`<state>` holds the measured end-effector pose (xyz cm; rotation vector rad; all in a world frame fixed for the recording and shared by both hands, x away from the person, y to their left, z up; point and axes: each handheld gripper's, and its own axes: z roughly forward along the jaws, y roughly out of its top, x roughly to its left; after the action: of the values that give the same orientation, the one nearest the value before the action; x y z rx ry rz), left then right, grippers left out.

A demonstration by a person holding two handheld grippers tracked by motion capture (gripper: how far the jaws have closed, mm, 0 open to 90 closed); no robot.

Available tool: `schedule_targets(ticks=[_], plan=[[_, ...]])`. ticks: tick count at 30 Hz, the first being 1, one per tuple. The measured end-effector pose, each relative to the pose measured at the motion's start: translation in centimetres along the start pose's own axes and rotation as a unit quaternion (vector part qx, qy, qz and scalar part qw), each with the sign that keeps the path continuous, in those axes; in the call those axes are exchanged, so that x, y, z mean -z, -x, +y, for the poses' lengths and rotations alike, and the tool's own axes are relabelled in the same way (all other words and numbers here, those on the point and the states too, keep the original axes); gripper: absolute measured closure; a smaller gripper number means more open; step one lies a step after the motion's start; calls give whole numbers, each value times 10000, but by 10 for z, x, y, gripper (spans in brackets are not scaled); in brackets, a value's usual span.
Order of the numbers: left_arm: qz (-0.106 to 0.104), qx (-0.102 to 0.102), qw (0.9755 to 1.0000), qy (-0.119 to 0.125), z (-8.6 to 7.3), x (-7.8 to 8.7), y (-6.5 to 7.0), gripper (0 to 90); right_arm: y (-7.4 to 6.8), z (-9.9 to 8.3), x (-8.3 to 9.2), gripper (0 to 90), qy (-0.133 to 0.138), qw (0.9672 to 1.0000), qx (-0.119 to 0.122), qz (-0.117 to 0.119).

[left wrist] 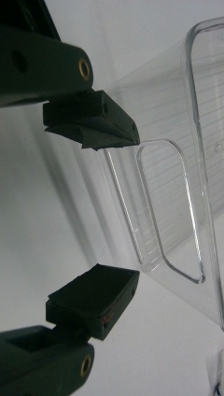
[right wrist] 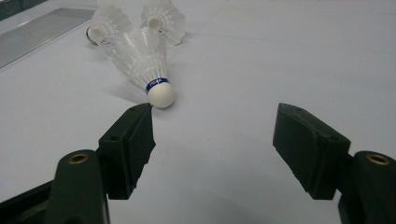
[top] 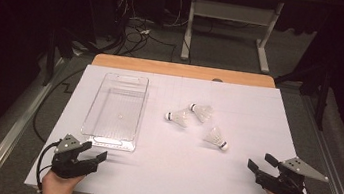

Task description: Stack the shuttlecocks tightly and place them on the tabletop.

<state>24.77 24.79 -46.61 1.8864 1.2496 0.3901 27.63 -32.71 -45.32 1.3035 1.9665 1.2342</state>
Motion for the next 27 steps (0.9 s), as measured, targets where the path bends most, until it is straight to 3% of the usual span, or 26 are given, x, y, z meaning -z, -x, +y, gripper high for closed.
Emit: schedule_targets(ticks=[27], plan=[[30, 1, 10000, 24, 0, 2, -3, 318, -19, 17, -22, 291, 0, 9994, 276, 184]])
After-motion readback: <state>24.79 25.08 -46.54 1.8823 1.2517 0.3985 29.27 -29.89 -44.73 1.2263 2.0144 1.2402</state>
